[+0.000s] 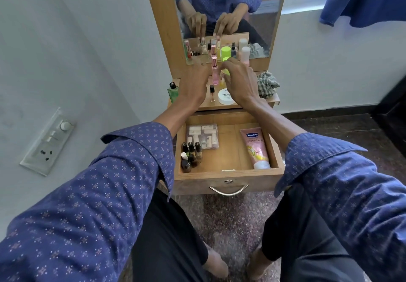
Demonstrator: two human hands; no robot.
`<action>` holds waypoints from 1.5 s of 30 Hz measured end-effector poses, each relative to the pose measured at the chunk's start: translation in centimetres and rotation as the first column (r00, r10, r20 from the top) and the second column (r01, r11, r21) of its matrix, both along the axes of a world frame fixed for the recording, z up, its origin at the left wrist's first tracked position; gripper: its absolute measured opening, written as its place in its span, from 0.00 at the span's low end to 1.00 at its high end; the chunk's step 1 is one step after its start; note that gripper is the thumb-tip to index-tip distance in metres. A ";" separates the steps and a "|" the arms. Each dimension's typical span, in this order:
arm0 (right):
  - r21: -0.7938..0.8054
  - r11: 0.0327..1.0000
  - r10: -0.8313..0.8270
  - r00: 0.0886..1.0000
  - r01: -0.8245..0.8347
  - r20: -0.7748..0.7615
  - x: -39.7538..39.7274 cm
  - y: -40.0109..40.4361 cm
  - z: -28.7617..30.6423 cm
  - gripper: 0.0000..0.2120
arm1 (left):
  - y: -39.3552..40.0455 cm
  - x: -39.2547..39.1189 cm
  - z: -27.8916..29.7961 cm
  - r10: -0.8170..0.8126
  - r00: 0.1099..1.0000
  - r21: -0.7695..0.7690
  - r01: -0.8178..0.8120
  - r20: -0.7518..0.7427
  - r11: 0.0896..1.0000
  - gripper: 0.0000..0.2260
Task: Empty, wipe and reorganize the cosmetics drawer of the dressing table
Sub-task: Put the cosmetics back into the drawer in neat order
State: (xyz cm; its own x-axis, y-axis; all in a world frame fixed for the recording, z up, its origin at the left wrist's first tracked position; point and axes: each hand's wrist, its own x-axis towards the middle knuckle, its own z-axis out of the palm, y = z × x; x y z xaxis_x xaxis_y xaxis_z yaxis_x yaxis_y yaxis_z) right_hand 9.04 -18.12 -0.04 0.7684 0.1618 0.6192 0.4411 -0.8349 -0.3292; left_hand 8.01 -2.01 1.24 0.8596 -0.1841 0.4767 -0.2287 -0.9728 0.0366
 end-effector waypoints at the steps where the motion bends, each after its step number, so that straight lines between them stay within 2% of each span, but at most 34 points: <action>1: 0.039 0.999 0.010 1.000 -0.010 0.008 -0.3 0.1 0.3 0.10 | 0.0 -0.2 0.2 0.006 1.000 -0.010 -0.006 0.019 1.000 0.14; 5: 0.114 0.993 0.021 1.000 -0.023 0.017 -1.4 0.1 1.2 0.08 | 0.0 -1.4 1.3 -0.008 0.996 -0.056 0.013 0.085 0.998 0.15; 8: 0.113 0.994 0.006 1.000 -0.008 0.024 -2.4 -0.2 1.4 0.07 | -0.1 -2.6 1.8 -0.069 0.993 -0.099 0.078 0.095 0.992 0.10; 11: 0.104 0.995 -0.007 1.000 0.008 -0.014 -3.6 -1.2 1.5 0.06 | -0.1 -4.4 2.0 -0.164 0.980 -0.081 0.174 0.115 0.981 0.07; 14: 0.044 0.999 0.019 0.994 -0.015 -0.106 -5.4 -2.3 1.1 0.04 | 0.3 -6.2 1.1 -0.280 0.955 -0.062 0.287 0.095 0.956 0.07; 18: -0.021 0.995 0.088 0.942 -0.100 -0.323 -8.2 -2.8 -0.5 0.03 | 1.7 -8.8 -1.5 -0.366 0.930 -0.078 0.363 -0.022 0.928 0.09; 25: 0.011 0.985 0.152 0.848 -0.170 -0.507 -12.4 -1.2 -5.8 0.05 | 5.3 -12.8 -6.5 -0.328 0.923 -0.080 0.318 -0.200 0.945 0.08; 33: 0.077 0.975 0.218 0.820 -0.209 -0.529 -15.2 1.8 -8.1 0.09 | 7.8 -15.4 -8.7 -0.282 0.896 -0.168 0.237 -0.344 0.957 0.09; 40: 0.144 0.964 0.267 0.805 -0.226 -0.530 -16.9 4.0 -8.4 0.09 | 8.4 -16.1 -9.8 -0.290 0.866 -0.221 0.214 -0.408 0.952 0.10; 45: 0.229 0.960 0.269 0.763 -0.161 -0.587 -17.4 5.9 -8.9 0.09 | 8.7 -15.7 -9.9 -0.280 0.845 -0.208 0.205 -0.456 0.956 0.10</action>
